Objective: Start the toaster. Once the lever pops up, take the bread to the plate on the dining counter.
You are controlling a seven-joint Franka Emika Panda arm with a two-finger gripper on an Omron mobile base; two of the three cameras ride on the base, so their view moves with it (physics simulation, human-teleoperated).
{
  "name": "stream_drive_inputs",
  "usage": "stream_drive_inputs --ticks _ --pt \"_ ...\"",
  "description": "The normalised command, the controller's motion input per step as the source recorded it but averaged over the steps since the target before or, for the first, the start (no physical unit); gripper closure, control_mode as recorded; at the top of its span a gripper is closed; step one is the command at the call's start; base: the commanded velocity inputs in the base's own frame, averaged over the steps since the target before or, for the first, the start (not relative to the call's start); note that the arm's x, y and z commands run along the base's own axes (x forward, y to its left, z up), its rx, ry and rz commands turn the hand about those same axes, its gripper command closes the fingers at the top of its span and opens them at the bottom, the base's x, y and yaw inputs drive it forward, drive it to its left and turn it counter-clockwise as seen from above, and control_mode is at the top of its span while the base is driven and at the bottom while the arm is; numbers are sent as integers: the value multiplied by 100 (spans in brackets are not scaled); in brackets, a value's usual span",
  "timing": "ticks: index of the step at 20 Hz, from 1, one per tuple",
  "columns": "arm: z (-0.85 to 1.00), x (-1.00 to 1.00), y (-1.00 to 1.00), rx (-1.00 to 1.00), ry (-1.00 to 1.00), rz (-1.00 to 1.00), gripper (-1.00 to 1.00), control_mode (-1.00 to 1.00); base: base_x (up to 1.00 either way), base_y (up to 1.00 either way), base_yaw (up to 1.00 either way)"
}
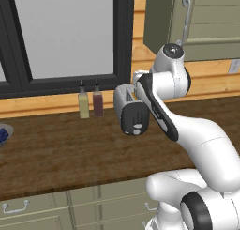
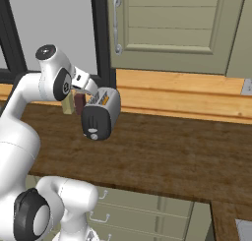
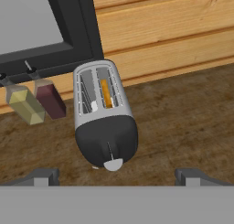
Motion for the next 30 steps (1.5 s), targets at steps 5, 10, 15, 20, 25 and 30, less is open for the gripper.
stream_drive_inputs --ticks 5,10,15,20,25,30 --pt "0 0 0 0 0 0 -100 -100 0 0 0" --pt "0 0 0 0 0 0 -100 -100 0 0 0" --pt "0 0 0 0 0 0 -100 -100 0 0 0" --pt "0 0 0 0 0 0 -100 -100 0 0 0" --pt "0 0 0 0 0 0 -100 -100 0 0 0" --pt "0 0 0 0 0 0 -100 -100 0 0 0"
